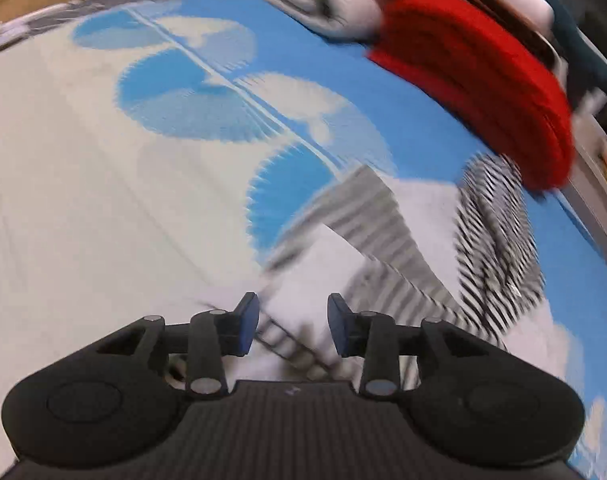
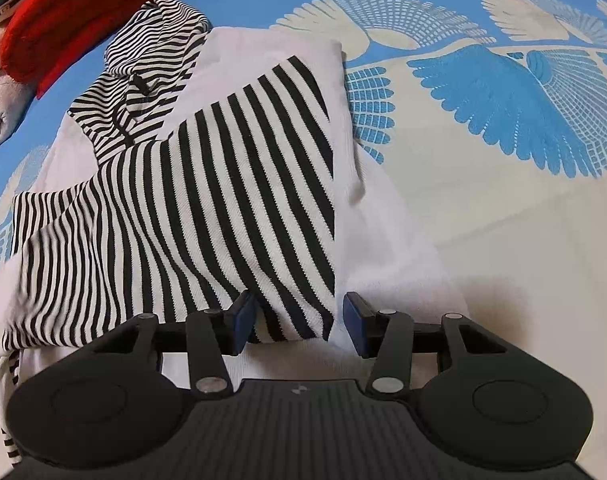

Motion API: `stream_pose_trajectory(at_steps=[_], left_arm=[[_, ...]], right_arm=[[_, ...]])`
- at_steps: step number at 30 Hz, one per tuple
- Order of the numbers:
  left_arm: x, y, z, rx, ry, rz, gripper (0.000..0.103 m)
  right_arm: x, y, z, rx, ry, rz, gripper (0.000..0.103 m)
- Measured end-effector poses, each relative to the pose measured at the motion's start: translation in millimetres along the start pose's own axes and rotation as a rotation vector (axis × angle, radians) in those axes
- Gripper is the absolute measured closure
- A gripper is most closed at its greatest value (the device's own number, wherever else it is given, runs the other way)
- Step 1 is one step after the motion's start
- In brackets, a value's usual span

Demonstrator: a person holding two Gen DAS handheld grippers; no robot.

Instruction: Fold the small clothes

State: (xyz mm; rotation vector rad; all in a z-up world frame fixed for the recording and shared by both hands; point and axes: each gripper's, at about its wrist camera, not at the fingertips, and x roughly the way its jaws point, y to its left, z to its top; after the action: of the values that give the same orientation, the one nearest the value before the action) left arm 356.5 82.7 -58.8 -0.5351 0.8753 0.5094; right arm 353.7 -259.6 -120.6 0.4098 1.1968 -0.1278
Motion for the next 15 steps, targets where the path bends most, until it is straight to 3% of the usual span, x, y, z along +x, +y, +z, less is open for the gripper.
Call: stream_pose_trajectory(at_steps=[7,10,12,15], left_arm=[[15,3,21,0.019,-0.012,-0.087,0.063],[44,4,15,0.018,0.141,-0.082,0.063],[67,13,8,-0.03,0.245,-0.028,0.065],[68,10,6,-0.008,0.235,-0.008,0.065]], right_arm=[[-13,2,0,0.009,-0.046,0.01,0.053],[-4,-9,0,0.05,-0.014,-0.022,0.054],[-1,-18,1,0.091,-0.006,-0.026,0.058],[-5,-16,4,0.081,-0.022,-0.042,0.058]])
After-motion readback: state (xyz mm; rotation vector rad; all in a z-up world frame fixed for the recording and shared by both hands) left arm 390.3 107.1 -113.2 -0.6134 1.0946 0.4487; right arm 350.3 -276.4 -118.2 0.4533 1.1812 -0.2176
